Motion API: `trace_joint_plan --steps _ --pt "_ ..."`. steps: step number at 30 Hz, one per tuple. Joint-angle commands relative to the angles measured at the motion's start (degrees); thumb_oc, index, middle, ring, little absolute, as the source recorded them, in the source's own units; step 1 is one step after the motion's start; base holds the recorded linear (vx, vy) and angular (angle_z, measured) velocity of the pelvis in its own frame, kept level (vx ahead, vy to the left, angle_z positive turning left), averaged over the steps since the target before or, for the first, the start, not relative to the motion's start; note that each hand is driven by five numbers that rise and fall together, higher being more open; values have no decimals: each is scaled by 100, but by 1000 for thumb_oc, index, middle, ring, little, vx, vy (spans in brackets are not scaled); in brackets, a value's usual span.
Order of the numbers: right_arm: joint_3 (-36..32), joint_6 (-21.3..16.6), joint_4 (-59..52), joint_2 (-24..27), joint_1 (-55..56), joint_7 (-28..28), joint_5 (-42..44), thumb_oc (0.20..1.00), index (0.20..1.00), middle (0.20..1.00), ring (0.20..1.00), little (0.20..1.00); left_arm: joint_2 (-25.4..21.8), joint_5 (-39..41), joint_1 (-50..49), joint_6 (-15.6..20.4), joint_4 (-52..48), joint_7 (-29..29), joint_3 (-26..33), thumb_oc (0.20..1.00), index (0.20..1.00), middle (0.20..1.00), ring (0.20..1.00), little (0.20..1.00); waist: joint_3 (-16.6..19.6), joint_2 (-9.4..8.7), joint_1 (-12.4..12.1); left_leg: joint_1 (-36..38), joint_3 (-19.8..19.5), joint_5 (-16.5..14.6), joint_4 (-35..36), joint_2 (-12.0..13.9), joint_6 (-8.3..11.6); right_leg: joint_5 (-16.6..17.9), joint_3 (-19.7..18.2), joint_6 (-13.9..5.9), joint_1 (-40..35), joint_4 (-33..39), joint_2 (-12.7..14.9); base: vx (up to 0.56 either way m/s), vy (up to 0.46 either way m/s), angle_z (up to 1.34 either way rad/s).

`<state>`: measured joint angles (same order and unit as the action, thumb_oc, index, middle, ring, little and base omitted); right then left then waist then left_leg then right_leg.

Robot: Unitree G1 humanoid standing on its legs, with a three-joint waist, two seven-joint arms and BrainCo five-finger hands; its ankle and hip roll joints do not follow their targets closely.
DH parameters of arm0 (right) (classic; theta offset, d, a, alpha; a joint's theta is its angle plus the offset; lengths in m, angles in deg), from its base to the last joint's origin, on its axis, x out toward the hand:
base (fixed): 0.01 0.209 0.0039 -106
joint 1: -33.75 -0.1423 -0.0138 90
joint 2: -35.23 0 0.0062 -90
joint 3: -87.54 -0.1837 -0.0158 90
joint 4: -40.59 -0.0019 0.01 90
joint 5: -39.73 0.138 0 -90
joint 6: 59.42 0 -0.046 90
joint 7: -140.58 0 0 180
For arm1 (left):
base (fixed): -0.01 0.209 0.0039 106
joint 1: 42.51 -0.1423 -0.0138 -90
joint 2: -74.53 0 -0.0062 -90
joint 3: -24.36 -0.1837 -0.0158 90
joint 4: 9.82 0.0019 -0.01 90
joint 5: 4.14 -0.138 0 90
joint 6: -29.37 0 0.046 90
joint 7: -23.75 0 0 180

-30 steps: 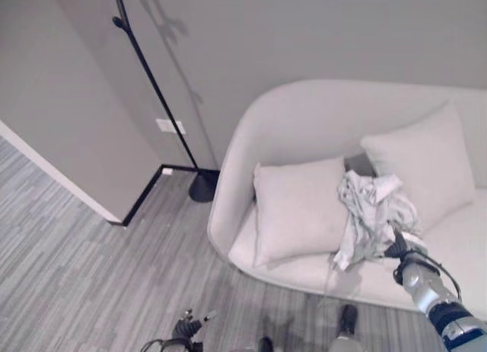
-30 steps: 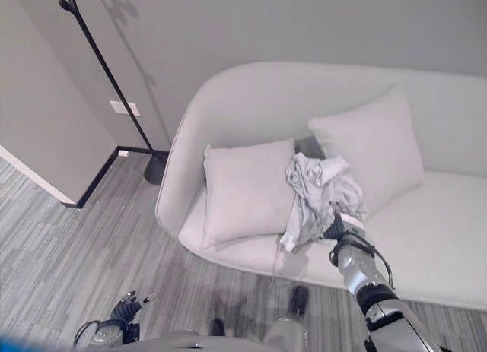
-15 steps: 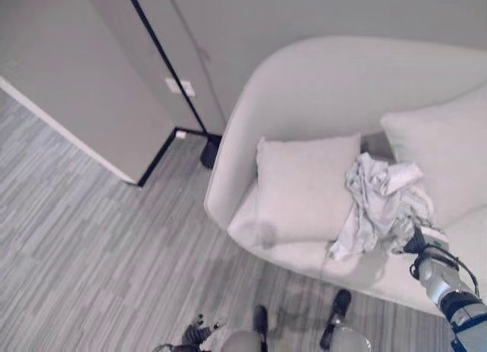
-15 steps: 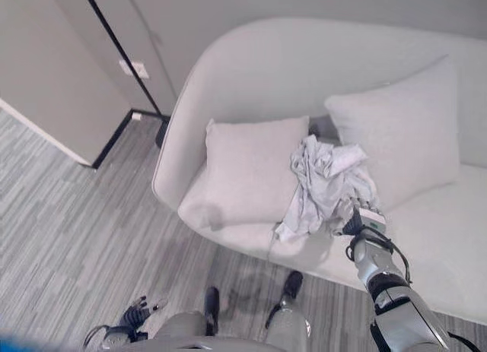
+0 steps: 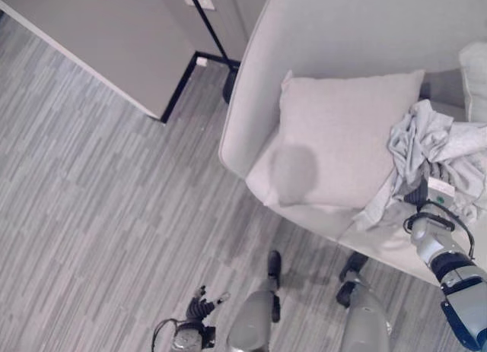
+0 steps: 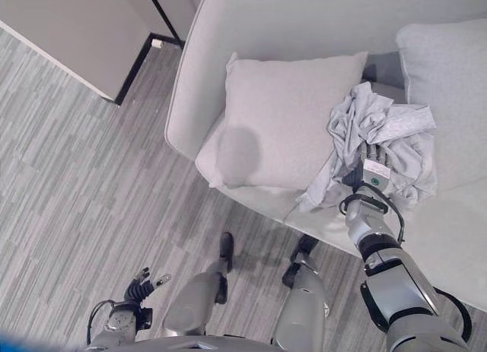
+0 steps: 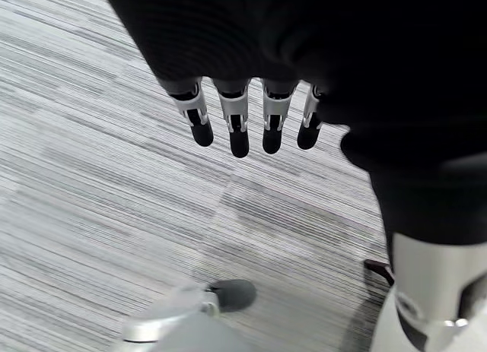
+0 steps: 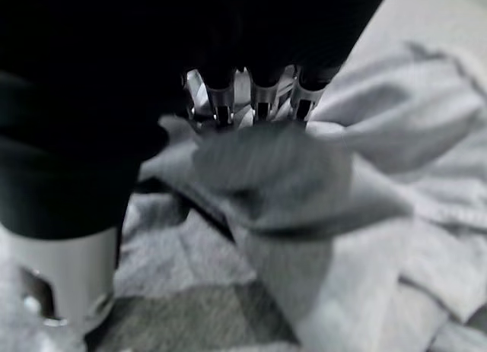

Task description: Hang the clothes on the sofa on the clothes rack.

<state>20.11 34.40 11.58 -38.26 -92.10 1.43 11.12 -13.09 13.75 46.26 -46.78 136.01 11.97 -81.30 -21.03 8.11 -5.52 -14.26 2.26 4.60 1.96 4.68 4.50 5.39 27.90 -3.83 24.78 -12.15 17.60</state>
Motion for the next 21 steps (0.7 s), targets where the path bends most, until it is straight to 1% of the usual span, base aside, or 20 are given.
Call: trace_joint_plan --steps 1,3,4,5,6,7,8,10,12,15,18,19,20,21 --pt "511 107 601 -137 -258 -87 -61 1000 1000 1000 1000 1000 -204 362 180 159 -92 -195 -329 1000 1000 1000 1000 1000 130 78 -190 -112 -33 -31 -42 341 247 -474 -615 -612 301 -768 265 -12 -3 7" --pt "761 243 993 -261 -305 -245 -256 1000 1000 1000 1000 1000 -211 448 216 154 -289 -206 -399 1000 1000 1000 1000 1000 55 156 -207 -183 -62 14 -13 328 251 -506 -611 -608 432 -886 308 -1 0 9" --pt "765 240 1001 -264 -311 -243 -255 1000 1000 1000 1000 1000 -211 449 215 152 -292 -207 -396 1000 1000 1000 1000 1000 56 154 -203 -186 -63 15 -13 326 251 -509 -612 -608 437 -891 311 -2 0 15" --pt "919 361 1284 -348 -304 -414 -444 736 736 736 736 736 -224 489 229 145 -442 -224 -430 1000 1000 1000 1000 1000 23 201 -216 -224 -70 60 47 308 253 -522 -622 -612 522 -951 331 0 -2 21" --pt "922 360 1288 -350 -307 -414 -444 423 423 423 423 423 -224 489 228 144 -444 -225 -428 1000 1000 1000 1000 1000 25 199 -214 -226 -70 61 48 307 253 -524 -623 -612 527 -955 333 -3 -1 13" --pt "1008 405 1500 -418 -287 -594 -520 250 250 250 250 250 -234 500 241 137 -529 -224 -465 1000 1000 1000 1000 1000 15 221 -226 -240 -79 81 88 299 253 -539 -609 -608 570 -982 335 -4 -2 12" --pt "1033 417 1613 -469 -271 -717 -527 200 200 200 200 200 -249 513 249 118 -616 -215 -468 1000 1000 1000 1000 1000 9 227 -227 -251 -78 98 120 288 252 -545 -608 -605 602 -1001 335 -3 -6 6" --pt "1006 417 1929 -666 -154 -963 -455 200 200 200 200 200 -235 448 288 63 -574 -241 -471 1000 1000 1000 1000 1000 15 238 -218 -223 -102 112 206 252 235 -564 -615 -590 634 -1063 345 8 2 6" --pt "932 419 1973 -698 -107 -943 -383 200 200 200 200 200 -221 417 290 57 -555 -268 -470 1000 1000 1000 1000 1000 19 236 -215 -199 -111 104 226 239 222 -564 -620 -593 633 -1088 356 14 20 6" --pt "613 350 1867 -696 74 -790 38 200 200 200 200 200 -216 250 266 9 -500 -389 -443 1000 1000 1000 1000 1000 80 182 -136 -15 -135 8 273 180 173 -529 -624 -644 557 -1123 404 23 35 4" --pt "272 210 1523 -594 201 -631 540 200 200 200 200 200 -214 192 243 -33 -313 -437 -371 1000 1000 1000 1000 1000 161 69 -44 184 -123 -107 292 145 133 -473 -636 -694 429 -1090 427 23 21 4" --pt "165 144 1300 -540 268 -550 680 200 200 200 200 200 -217 160 232 -47 -264 -455 -337 1000 1000 1000 1000 1000 193 6 4 253 -114 -150 296 135 115 -444 -648 -711 384 -1067 427 0 0 0" --pt "75 103 962 -466 352 -504 781 200 200 200 200 200 -233 129 213 -73 -196 -464 -283 1000 1000 1000 1000 1000 238 -85 60 251 -86 -102 287 101 72 -274 -616 -651 351 -954 431 -18 31 2" --pt "-3 80 599 -379 470 -447 789 200 200 200 200 200 -247 91 183 -89 -181 -454 -232 1000 1000 1000 1000 1000 283 -157 105 339 -57 -149 291 97 56 -250 -628 -667 290 -923 422 14 56 1"
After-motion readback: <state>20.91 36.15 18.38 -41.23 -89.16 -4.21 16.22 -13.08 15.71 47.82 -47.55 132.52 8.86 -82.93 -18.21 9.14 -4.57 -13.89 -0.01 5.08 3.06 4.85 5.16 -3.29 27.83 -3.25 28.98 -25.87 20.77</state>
